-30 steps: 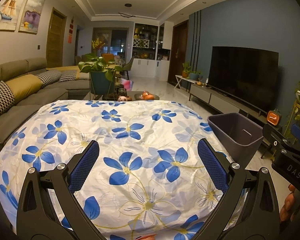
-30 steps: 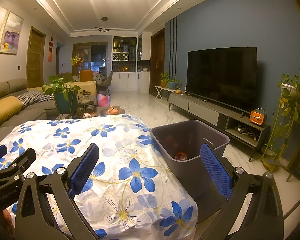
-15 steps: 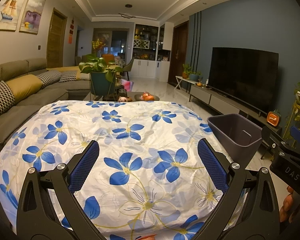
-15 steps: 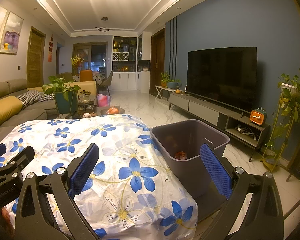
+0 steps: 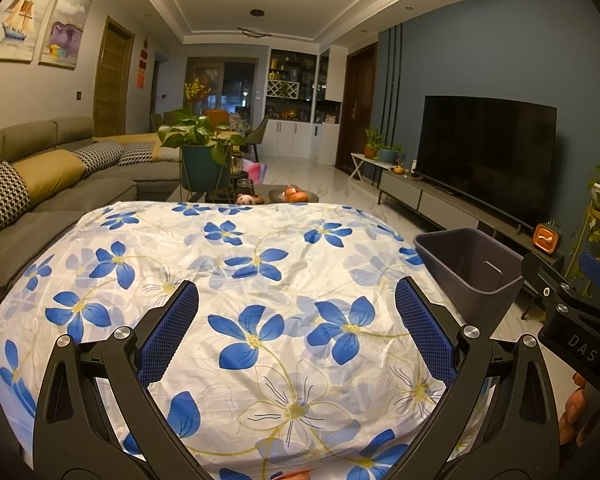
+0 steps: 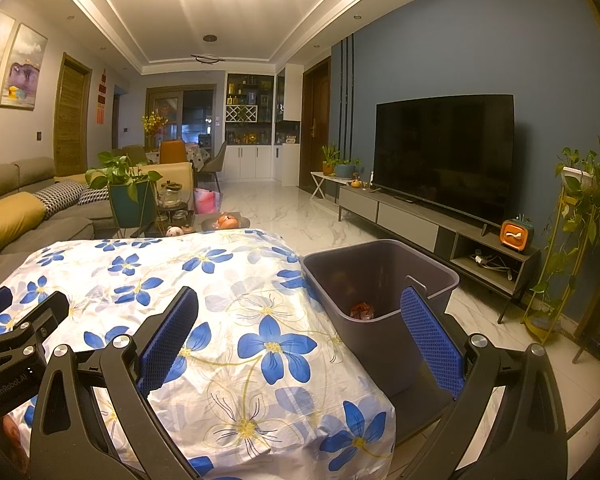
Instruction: Collect trash
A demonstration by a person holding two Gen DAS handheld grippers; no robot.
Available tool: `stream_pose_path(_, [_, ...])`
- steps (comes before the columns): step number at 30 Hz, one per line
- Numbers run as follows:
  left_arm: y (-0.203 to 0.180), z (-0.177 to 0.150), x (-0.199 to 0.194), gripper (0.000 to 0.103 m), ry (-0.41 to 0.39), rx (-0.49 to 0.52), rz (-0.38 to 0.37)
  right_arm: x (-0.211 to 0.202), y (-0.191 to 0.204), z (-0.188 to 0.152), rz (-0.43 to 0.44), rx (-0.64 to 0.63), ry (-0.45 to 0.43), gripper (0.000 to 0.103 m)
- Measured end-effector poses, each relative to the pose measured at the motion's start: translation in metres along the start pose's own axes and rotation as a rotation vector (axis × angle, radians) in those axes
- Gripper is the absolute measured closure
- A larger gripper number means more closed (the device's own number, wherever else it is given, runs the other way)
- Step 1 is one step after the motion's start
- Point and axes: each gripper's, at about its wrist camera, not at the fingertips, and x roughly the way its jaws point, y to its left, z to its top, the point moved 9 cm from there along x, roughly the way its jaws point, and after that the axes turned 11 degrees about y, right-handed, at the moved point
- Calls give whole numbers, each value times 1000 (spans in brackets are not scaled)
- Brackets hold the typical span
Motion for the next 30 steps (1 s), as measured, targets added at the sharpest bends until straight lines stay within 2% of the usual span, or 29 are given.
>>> stream_pose_path(30, [-1, -1, -1, 6, -1, -2, 2, -1, -1, 0, 2, 2, -3, 6])
